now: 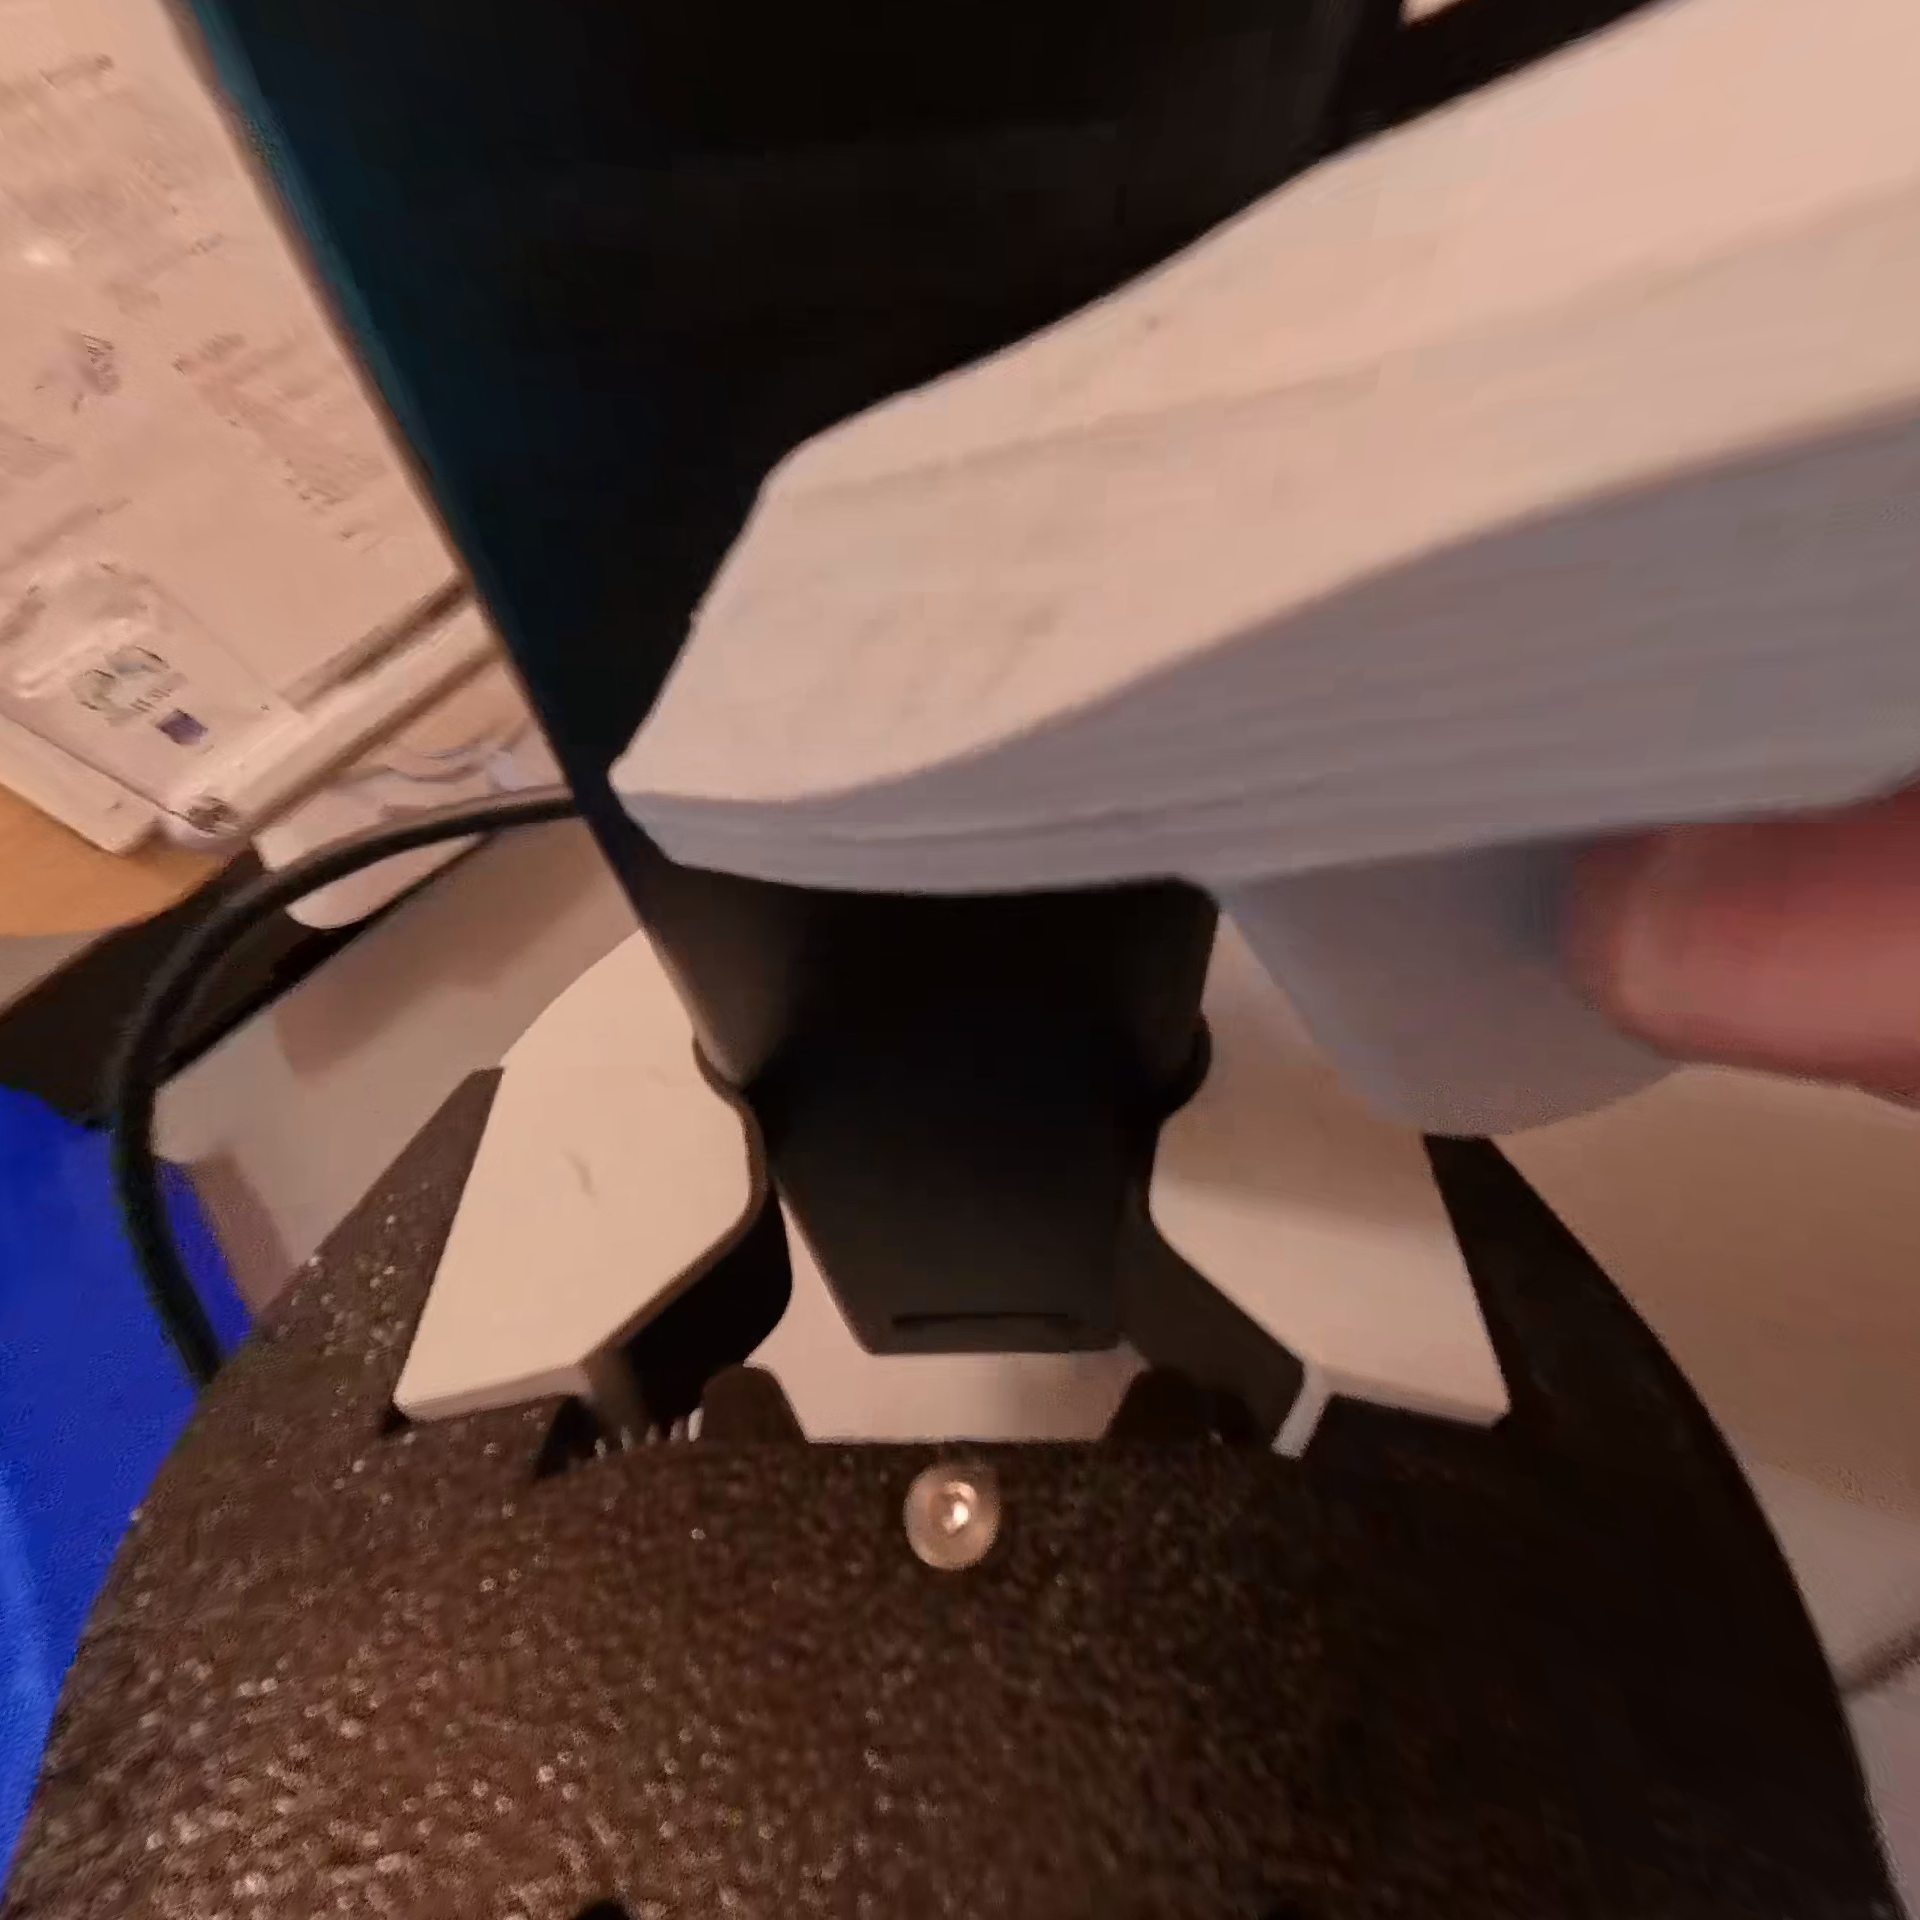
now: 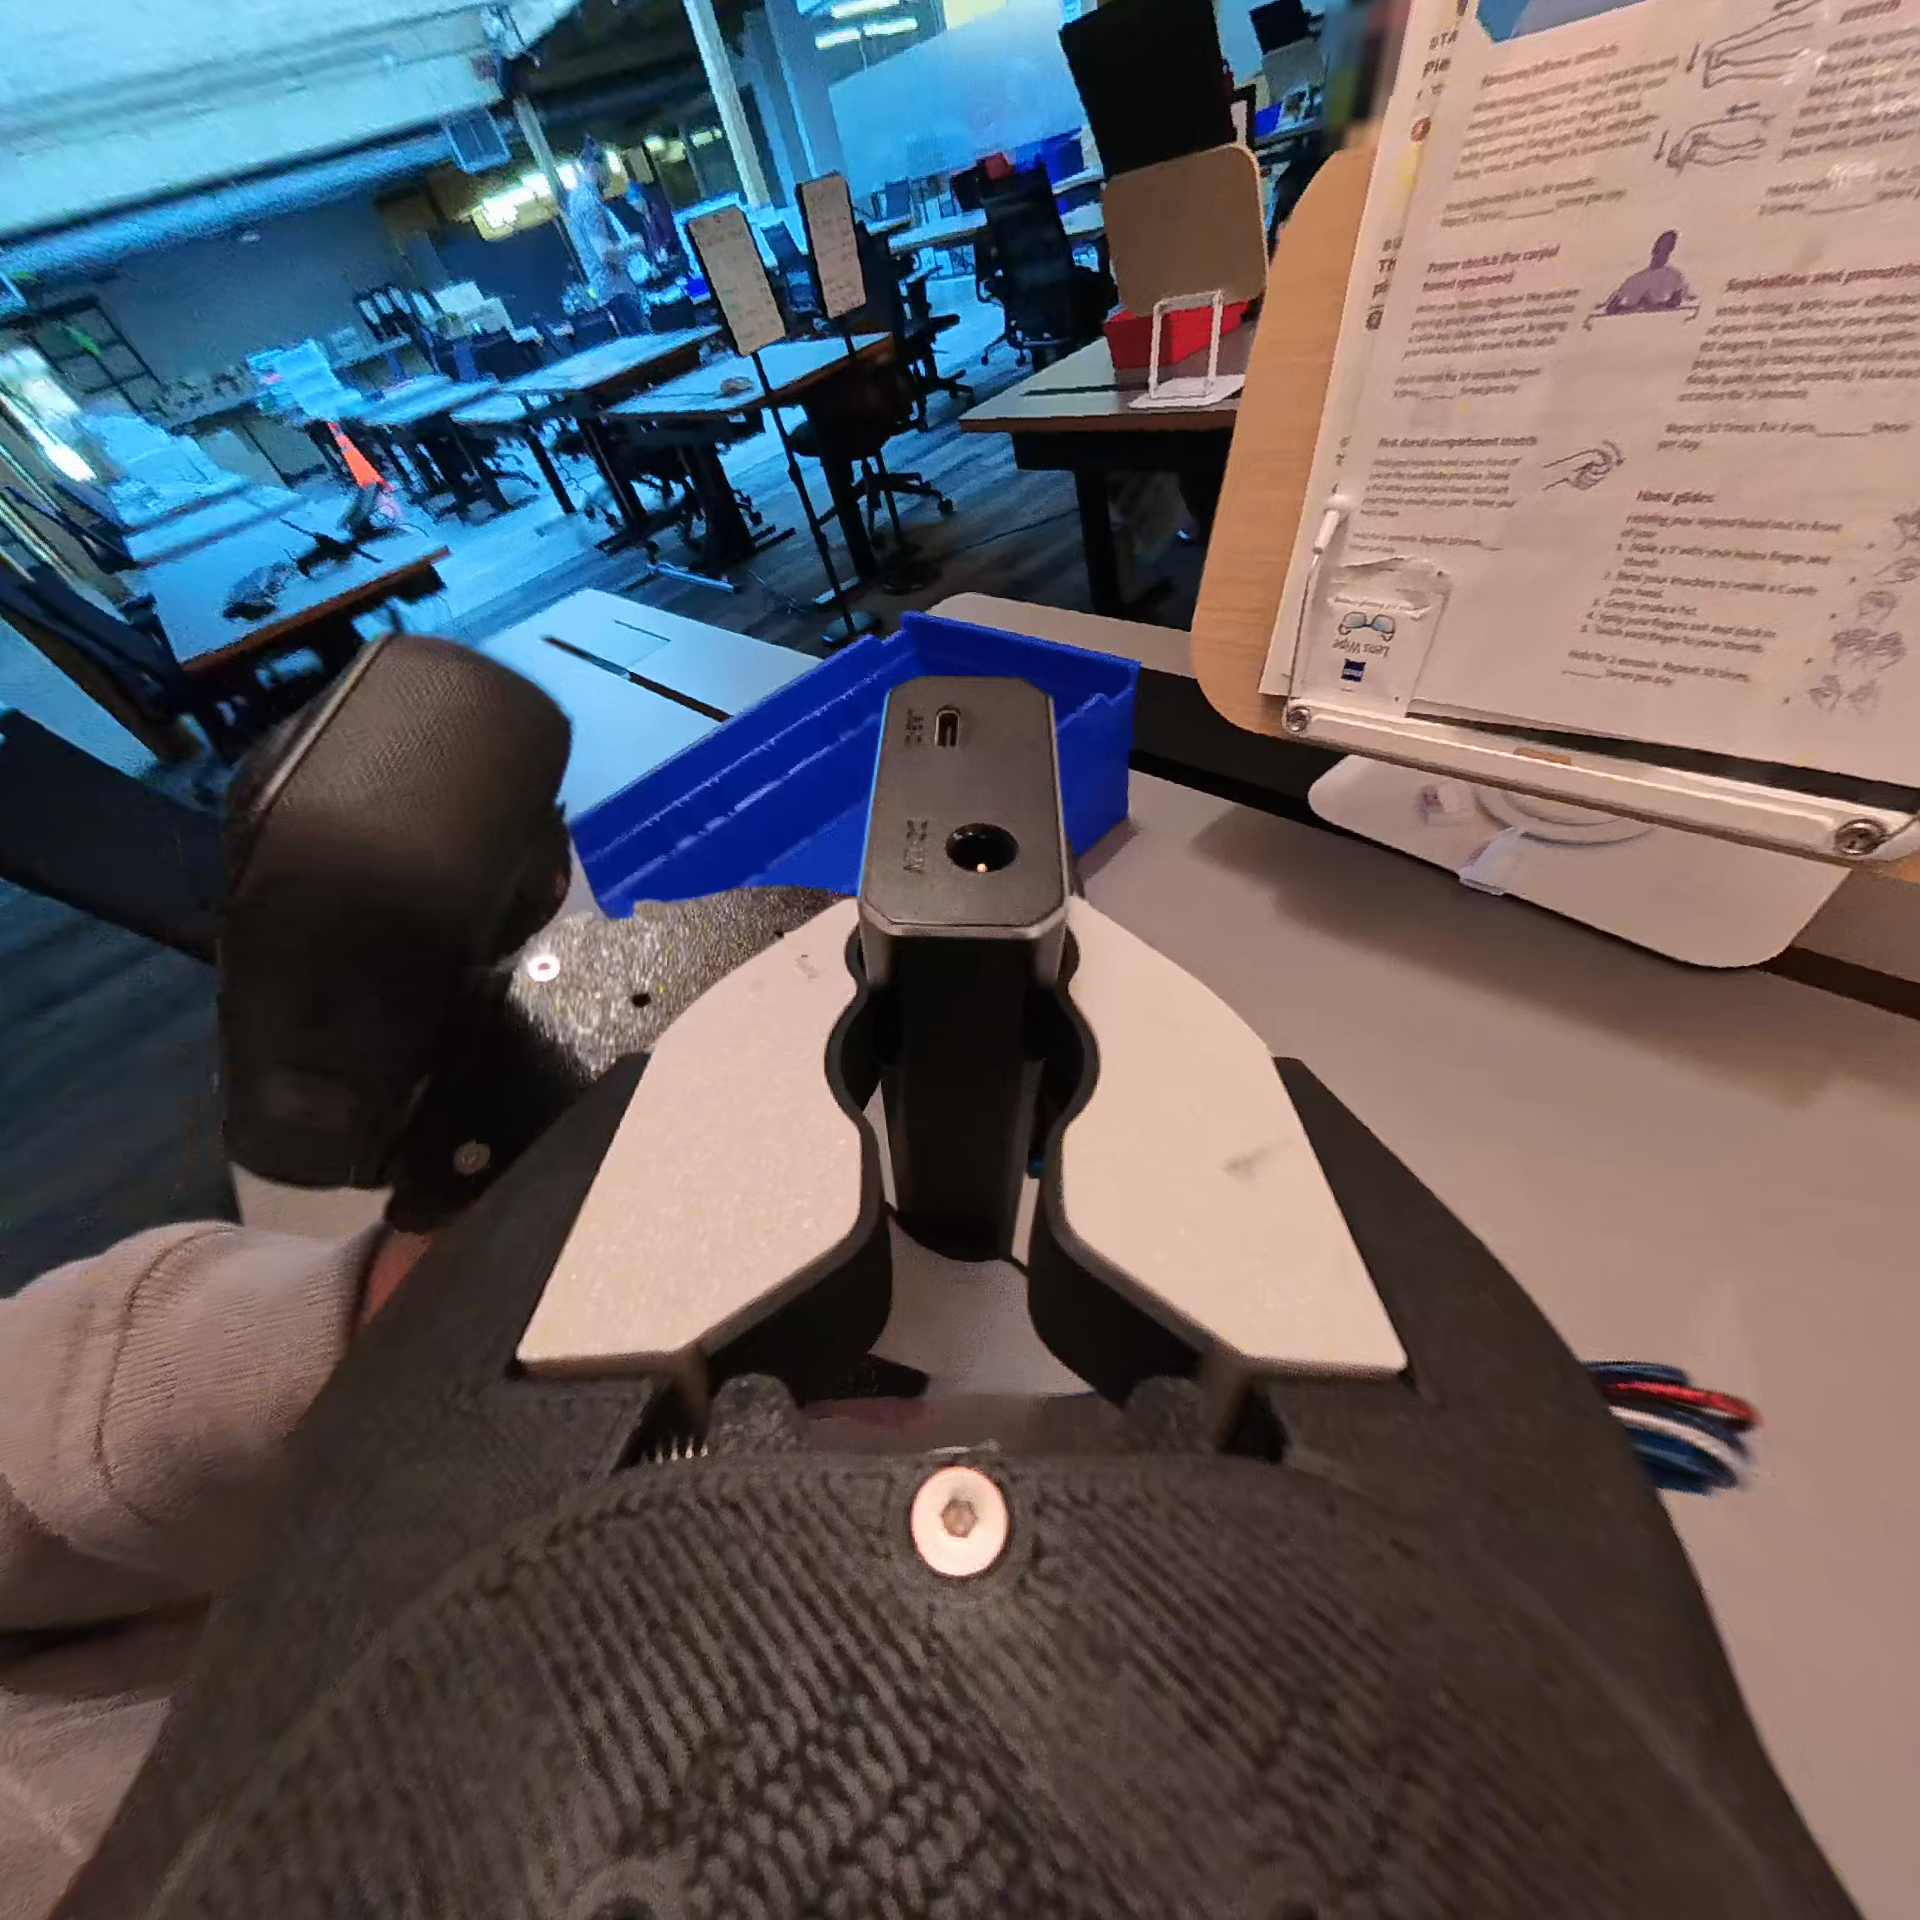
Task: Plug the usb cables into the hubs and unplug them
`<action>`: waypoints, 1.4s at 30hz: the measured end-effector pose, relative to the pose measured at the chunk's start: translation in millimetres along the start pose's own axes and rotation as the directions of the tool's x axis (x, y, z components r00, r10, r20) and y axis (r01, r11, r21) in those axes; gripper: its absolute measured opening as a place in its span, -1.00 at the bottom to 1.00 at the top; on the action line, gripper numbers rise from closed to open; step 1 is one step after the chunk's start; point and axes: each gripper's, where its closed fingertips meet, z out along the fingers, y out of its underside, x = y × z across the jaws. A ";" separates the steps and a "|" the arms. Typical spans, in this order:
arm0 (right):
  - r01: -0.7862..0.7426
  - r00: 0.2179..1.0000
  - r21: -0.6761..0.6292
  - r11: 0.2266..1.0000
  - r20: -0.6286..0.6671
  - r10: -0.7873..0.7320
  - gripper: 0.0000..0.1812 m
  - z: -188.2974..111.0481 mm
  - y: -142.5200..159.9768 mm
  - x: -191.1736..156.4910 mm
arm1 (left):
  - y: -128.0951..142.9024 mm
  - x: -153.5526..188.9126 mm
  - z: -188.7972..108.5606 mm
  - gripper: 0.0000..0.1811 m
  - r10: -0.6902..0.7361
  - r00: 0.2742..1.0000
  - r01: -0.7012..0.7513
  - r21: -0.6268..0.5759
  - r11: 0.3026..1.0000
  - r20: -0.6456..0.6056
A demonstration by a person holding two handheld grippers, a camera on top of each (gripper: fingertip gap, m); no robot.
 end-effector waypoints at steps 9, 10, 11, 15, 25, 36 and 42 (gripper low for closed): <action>0.159 0.967 -0.130 0.979 0.222 -0.128 -0.30 2.1 19.8 -19.2 | 9.9 13.3 2.9 -0.20 -0.090 0.976 0.107 0.075 0.991 -0.198; 0.222 0.949 -0.140 0.965 0.257 -0.181 -0.30 -1.0 22.1 -21.3 | 8.0 18.5 -0.1 -0.20 -0.096 0.962 0.125 0.102 0.987 -0.254; 0.274 0.931 -0.147 0.950 0.287 -0.224 -0.26 -5.3 23.3 -22.3 | 5.6 23.1 -3.6 -0.20 -0.112 0.945 0.158 0.125 0.980 -0.308; 0.336 0.899 -0.155 0.929 0.346 -0.268 -0.12 -23.4 15.2 -18.6 | -0.3 39.6 -20.5 -0.20 -0.106 0.856 0.242 0.210 0.947 -0.506; 0.373 0.772 -0.119 0.920 0.590 -0.237 -0.28 -21.1 31.3 -52.6 | 12.9 83.4 -39.1 -0.20 0.114 0.717 0.052 0.216 0.975 -0.688; 0.347 0.829 -0.104 0.932 0.498 -0.254 -0.31 -12.8 19.7 -46.2 | 5.2 73.4 -35.0 -0.13 0.014 0.744 0.121 0.156 0.980 -0.668; 0.340 0.837 -0.155 0.927 0.500 -0.224 -0.31 -12.7 29.5 -40.7 | 15.0 80.8 -27.2 -0.16 0.031 0.742 0.074 0.129 0.989 -0.669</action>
